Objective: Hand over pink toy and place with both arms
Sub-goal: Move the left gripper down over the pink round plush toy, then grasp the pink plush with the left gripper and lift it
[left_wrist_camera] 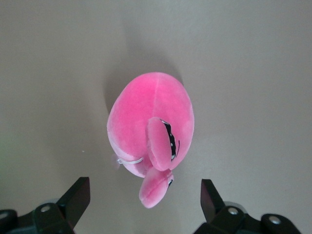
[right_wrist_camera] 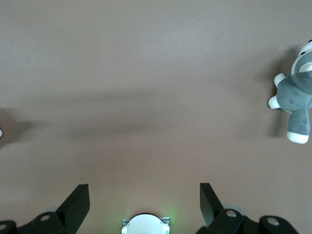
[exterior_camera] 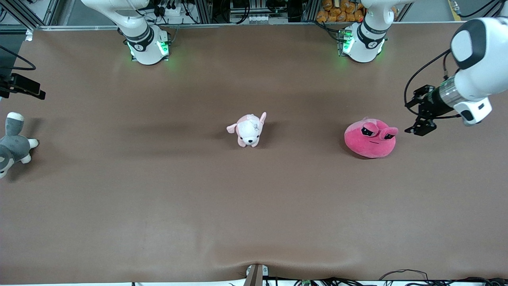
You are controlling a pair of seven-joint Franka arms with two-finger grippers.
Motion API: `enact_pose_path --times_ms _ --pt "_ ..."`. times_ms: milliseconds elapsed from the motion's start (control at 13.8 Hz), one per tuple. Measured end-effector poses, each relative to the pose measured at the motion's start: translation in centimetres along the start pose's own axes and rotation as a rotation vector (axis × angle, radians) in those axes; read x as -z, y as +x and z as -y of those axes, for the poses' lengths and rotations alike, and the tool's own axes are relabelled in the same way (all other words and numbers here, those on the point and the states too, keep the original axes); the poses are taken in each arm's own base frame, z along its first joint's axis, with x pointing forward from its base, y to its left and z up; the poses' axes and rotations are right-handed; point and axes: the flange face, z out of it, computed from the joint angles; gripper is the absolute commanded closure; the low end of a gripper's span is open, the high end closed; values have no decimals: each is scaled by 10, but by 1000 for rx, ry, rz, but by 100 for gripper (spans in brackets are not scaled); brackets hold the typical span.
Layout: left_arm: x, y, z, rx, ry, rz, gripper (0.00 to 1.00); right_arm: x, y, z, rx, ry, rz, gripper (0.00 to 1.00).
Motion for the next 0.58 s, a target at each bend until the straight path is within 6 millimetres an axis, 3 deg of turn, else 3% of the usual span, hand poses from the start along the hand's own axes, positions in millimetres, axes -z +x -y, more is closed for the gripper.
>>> enact_pose_path --times_ms 290,362,434,579 --pt "-33 6 -2 56 26 66 3 14 3 5 10 -4 -58 0" --pt "-41 10 -5 66 28 69 8 14 4 6 11 -4 -62 0" --pt "-50 14 -8 75 26 70 17 14 5 6 12 -2 -65 0" --pt "-70 22 -13 90 36 76 57 14 7 9 17 29 -75 0"
